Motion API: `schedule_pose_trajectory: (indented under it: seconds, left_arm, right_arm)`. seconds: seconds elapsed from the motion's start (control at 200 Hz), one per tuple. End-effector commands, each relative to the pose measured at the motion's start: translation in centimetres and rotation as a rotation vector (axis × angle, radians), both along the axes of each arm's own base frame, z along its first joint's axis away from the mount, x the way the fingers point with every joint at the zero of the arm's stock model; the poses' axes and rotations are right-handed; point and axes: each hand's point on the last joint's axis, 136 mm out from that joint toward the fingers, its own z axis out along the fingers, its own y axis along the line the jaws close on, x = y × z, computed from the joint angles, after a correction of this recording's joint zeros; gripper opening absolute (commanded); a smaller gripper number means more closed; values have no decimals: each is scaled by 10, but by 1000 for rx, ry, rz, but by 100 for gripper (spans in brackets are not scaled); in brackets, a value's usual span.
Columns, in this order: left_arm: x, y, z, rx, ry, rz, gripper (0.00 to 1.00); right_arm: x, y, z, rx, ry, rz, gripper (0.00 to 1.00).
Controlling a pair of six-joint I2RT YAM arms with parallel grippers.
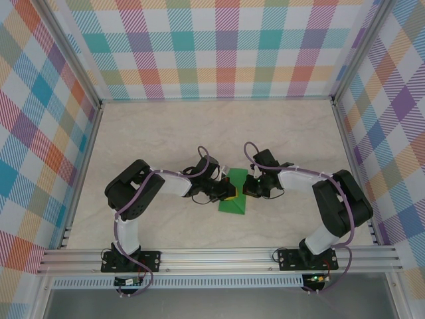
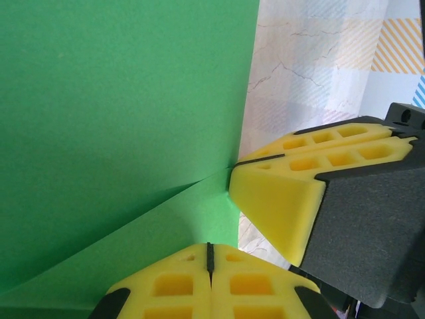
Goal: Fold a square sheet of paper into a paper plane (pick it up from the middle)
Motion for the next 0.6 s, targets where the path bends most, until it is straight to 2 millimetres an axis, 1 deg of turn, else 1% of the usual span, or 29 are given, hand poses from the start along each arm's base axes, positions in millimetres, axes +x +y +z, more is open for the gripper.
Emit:
schedule_pose_trajectory:
  seconds: [0.0, 0.365, 0.595]
  left_arm:
    - [-3, -3, -6, 22, -6, -22, 0]
    - [-5, -1, -12, 39, 2, -22, 0]
    - [-7, 2, -20, 65, 15, -20, 0]
  right_arm:
    - [-1, -2, -2, -21, 6, 14, 7]
    - [0, -2, -5, -27, 12, 14, 7]
    - [-1, -2, -6, -29, 16, 14, 7]
